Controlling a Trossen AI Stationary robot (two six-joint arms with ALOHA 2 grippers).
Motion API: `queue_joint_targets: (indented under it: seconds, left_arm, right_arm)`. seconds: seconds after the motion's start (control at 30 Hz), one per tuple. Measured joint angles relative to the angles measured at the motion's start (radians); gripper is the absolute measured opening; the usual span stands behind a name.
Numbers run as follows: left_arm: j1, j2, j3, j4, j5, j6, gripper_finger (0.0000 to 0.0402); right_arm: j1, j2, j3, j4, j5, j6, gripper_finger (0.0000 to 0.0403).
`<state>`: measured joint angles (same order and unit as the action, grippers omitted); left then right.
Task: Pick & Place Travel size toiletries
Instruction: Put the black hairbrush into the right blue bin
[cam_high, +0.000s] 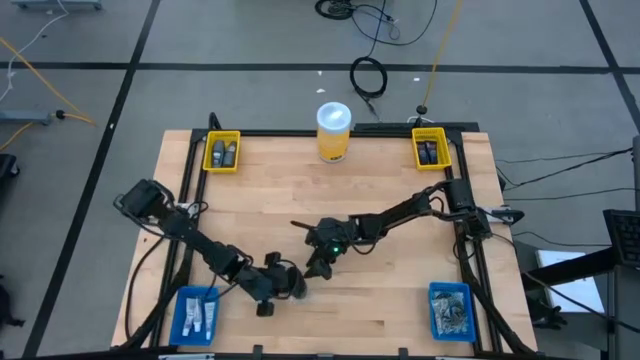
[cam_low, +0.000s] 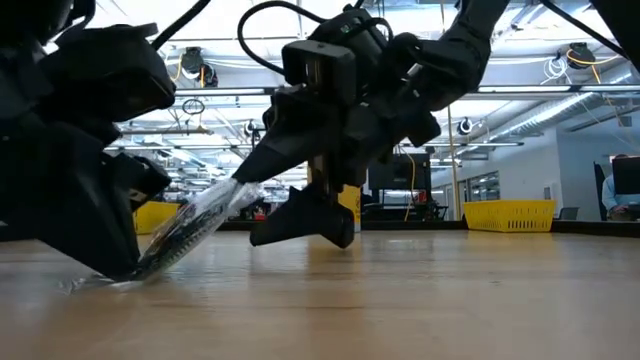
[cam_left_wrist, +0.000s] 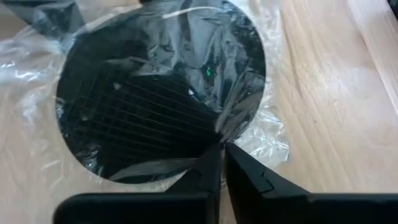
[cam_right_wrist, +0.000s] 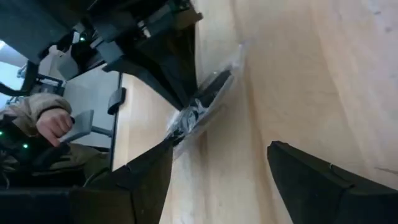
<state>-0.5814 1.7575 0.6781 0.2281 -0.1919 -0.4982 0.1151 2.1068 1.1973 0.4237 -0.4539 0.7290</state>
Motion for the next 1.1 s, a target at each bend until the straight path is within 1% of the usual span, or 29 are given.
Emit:
queue_joint_targets:
  seconds: [0.1, 0.2, 0.37, 0.43, 0.57, 0.7, 0.83, 0.93, 1.1]
  left_arm:
    - [0.015, 0.008, 0.0, 0.039, 0.0, 0.021, 0.0012]
    - [0.026, 0.01, -0.001, 0.055, -0.027, 0.042, 0.0002]
    - [0.05, 0.012, -0.003, 0.072, -0.048, 0.064, 0.0016]
    - [0.06, 0.012, -0.003, 0.079, -0.053, 0.074, 0.0021]
    - [0.076, 0.012, -0.003, 0.095, -0.056, 0.098, 0.0021]
    - [0.084, 0.012, -0.003, 0.129, -0.056, 0.128, 0.0007]
    - [0.091, 0.012, -0.003, 0.155, -0.055, 0.152, 0.0004]
    - [0.105, 0.012, -0.003, 0.174, -0.056, 0.151, 0.0015]
    - [0.121, 0.012, -0.004, 0.185, -0.089, 0.15, 0.0023]
  right_arm:
    - [0.013, 0.0, 0.0, 0.013, 0.002, 0.005, 0.0254]
    - [0.024, 0.0, 0.0, 0.033, 0.002, 0.016, 0.0254]
    - [0.031, -0.005, -0.001, 0.027, -0.026, 0.022, 0.0254]
    - [0.031, -0.015, -0.002, 0.022, -0.021, 0.019, 0.0254]
    - [0.029, -0.02, -0.002, 0.031, -0.012, -0.032, 0.0254]
    - [0.03, -0.023, -0.002, 0.033, -0.012, -0.163, 0.0254]
    - [0.033, -0.023, -0.002, 0.029, 0.023, -0.253, 0.0254]
    - [0.033, -0.023, -0.002, 0.029, 0.034, -0.265, 0.0254]
    - [0.027, -0.023, -0.002, 0.027, 0.034, -0.237, 0.0254]
